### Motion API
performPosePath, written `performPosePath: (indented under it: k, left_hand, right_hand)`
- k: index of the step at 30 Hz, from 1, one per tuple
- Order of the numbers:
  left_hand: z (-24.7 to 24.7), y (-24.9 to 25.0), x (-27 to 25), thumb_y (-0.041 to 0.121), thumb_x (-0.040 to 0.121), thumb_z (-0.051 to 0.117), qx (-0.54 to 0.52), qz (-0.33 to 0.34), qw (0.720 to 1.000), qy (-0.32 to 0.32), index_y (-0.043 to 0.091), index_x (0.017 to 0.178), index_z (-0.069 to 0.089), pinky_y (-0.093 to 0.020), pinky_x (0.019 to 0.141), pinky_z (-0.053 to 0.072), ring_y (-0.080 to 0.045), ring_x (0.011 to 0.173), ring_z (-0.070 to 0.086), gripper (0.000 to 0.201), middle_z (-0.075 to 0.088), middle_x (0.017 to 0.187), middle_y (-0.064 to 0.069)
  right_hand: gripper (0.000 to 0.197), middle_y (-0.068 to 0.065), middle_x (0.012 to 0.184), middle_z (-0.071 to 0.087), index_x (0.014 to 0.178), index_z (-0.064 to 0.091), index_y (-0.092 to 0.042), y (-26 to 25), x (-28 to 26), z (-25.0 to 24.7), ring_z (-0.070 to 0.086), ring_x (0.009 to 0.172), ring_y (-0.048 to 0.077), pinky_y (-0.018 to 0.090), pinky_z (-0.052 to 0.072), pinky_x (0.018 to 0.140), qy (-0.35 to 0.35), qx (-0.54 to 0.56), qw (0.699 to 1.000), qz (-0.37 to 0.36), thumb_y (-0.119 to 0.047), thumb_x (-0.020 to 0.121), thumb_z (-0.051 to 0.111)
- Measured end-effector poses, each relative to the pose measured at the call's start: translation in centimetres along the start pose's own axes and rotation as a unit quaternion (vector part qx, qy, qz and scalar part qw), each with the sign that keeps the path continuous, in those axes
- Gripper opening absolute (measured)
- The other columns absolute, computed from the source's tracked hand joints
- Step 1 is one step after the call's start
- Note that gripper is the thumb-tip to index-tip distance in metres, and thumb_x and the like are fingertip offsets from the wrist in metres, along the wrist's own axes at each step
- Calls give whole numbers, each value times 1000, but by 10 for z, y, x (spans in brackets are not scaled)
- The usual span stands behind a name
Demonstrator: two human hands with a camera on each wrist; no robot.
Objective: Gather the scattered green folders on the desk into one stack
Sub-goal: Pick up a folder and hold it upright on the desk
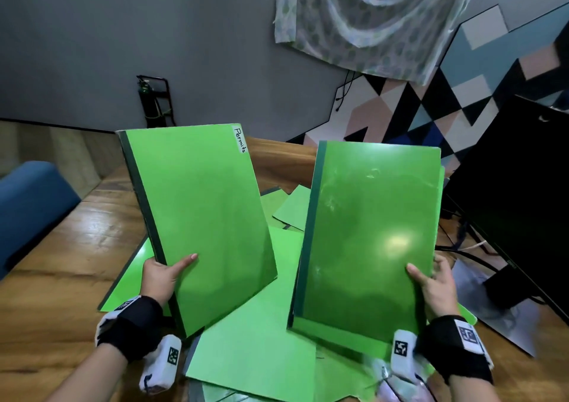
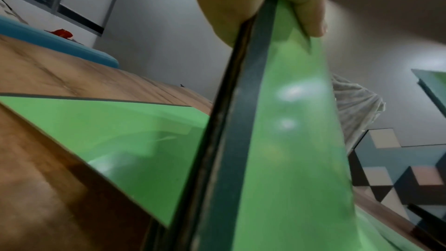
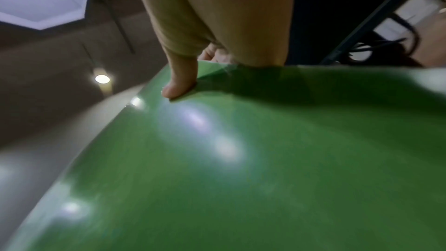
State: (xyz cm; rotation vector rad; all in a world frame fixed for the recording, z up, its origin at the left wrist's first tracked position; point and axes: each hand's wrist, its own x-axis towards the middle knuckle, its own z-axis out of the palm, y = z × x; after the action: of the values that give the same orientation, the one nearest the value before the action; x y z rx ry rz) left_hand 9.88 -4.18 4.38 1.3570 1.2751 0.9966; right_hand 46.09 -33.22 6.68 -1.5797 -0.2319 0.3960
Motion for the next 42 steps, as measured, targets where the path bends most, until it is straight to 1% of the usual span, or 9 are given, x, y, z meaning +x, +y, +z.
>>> performPosePath:
  k: [4,9,14,19,24,32,35,39,42]
  left_hand:
    - [13,8,-1,24,64,82,-24,8,998,-56,6,67,42,-19,41,30,-13,53,36,44,38,60,-5]
    - [40,38,-25,11,72,73,-98,14,988,-116,5,83,48,-31,75,40,-24,84,52,28,54,73,-6]
    - [46,55,-41,66,11,80,-135,40,969,-203,7,69,52,-18,46,51,-5,48,62,87,65,45,1]
    - [44,66,-33,21,57,81,-172,75,962,-196,11,72,57,-13,48,50,-15,58,61,30,68,52,10]
    - [37,86,-27,63,28,81,-178,117,960,-180,21,89,57,-14,57,53,4,64,66,78,73,72,22]
    - [40,41,-36,66,18,83,-122,10,979,-163,-2,110,50,-42,93,51,-31,98,62,118,65,101,-14]
    - [41,19,-47,41,41,88,-113,-59,978,-166,0,120,38,-43,106,40,-29,106,56,102,59,113,-15]
    - [33,14,-35,51,30,88,-106,-54,983,-142,-5,103,52,-51,90,52,-36,90,65,98,67,95,-21]
    - [20,21,-11,39,42,90,-108,-25,986,-125,-7,99,58,-38,76,59,-32,82,67,80,70,90,-22]
  right_hand:
    - [52,-5,86,76,91,53,-32,-27,3,26,70,78,6,22,58,69,-72,30,997,-25,-39,50,86]
    - [59,17,134,45,110,51,-34,-11,3,85,39,131,39,52,37,105,-110,67,992,-9,-31,61,84]
    - [70,26,135,46,93,50,-39,-10,-29,128,44,127,38,49,41,104,-173,77,982,2,-45,36,89]
    - [59,13,120,55,111,47,-32,-32,-36,139,63,100,11,20,57,78,-184,116,974,-57,-22,64,82]
    - [72,11,125,61,103,58,-37,-38,-32,147,51,122,32,50,39,104,-187,104,972,-100,-51,39,88]
    - [79,-4,89,72,99,60,-20,3,-57,145,69,76,4,16,56,67,-211,44,976,-21,-56,34,86]
    - [53,0,95,63,108,56,-10,21,-59,144,66,67,-5,5,50,56,-204,44,978,15,-31,66,80]
    - [84,9,132,53,131,45,0,36,-43,162,54,119,13,33,42,104,-189,-34,981,12,-47,68,76]
    - [40,8,119,54,115,55,-10,41,-34,175,51,116,25,32,46,92,-181,-93,979,20,-23,81,70]
